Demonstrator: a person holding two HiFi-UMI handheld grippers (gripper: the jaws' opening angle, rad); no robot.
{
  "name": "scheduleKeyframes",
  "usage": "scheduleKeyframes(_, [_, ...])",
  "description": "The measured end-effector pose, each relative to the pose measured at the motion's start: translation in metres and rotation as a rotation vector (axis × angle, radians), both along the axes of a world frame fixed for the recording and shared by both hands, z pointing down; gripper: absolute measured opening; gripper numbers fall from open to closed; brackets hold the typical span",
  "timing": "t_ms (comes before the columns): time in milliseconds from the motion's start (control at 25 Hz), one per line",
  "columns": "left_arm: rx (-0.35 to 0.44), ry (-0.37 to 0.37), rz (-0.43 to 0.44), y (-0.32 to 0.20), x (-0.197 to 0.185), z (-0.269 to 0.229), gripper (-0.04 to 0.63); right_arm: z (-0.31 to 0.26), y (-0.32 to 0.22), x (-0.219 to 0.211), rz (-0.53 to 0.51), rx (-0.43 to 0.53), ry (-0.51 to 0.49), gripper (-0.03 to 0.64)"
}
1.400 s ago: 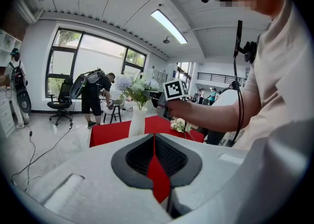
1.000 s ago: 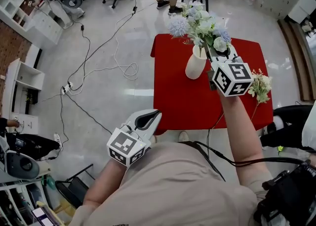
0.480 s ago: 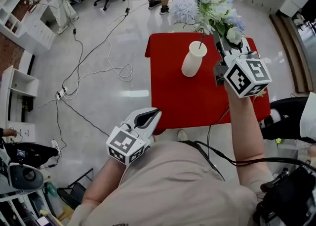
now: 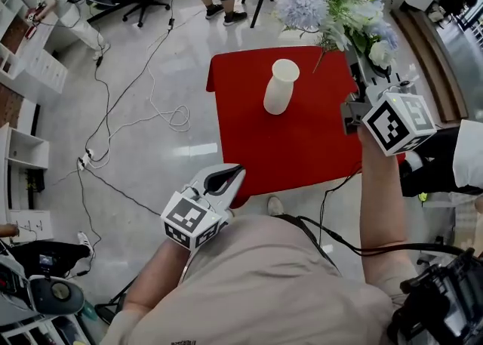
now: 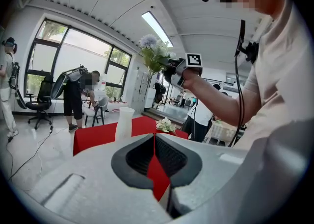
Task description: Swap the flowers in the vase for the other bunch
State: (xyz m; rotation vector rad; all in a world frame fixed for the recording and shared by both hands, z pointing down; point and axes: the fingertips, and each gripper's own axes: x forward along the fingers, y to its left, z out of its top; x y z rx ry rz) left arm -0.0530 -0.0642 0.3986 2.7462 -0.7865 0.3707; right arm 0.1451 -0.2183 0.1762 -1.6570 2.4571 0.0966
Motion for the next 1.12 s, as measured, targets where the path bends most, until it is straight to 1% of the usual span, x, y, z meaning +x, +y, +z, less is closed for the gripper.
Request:
scheduleKeyframes(80, [0.000, 0.000, 0.022, 0.001, 0.005, -0.001, 0.009, 0.002, 0.006, 0.014, 0.032, -0.013, -0.012, 0.067])
scheduleKeyframes(320, [-0.008, -0.003, 0.110, 0.005, 0.022, -0.005, 0.009, 0.030, 0.020, 0.058, 0.137, -0.118, -0.071, 0.067])
scheduleKeyframes(600, [-0.014, -0.012, 0.178, 0.018, 0.048, 0.006, 0.009, 0.095, 0.035, 0.106, 0.224, -0.252, -0.098, 0.067])
scheduleKeyframes(800, [-0.023, -0.027, 0.182, 0.022, 0.058, 0.009, 0.009, 0.149, 0.029, 0.134, 0.257, -0.364, -0.128, 0.067])
scheduleKeyframes(960, [-0.035, -0.040, 0.157, 0.020, 0.060, 0.013, 0.009, 0.198, 0.017, 0.148, 0.268, -0.460, -0.146, 0.067])
scheduleKeyframes(1120, [-0.043, -0.052, 0.131, 0.017, 0.063, 0.014, 0.009, 0.243, 0.003, 0.159, 0.271, -0.550, -0.135, 0.067])
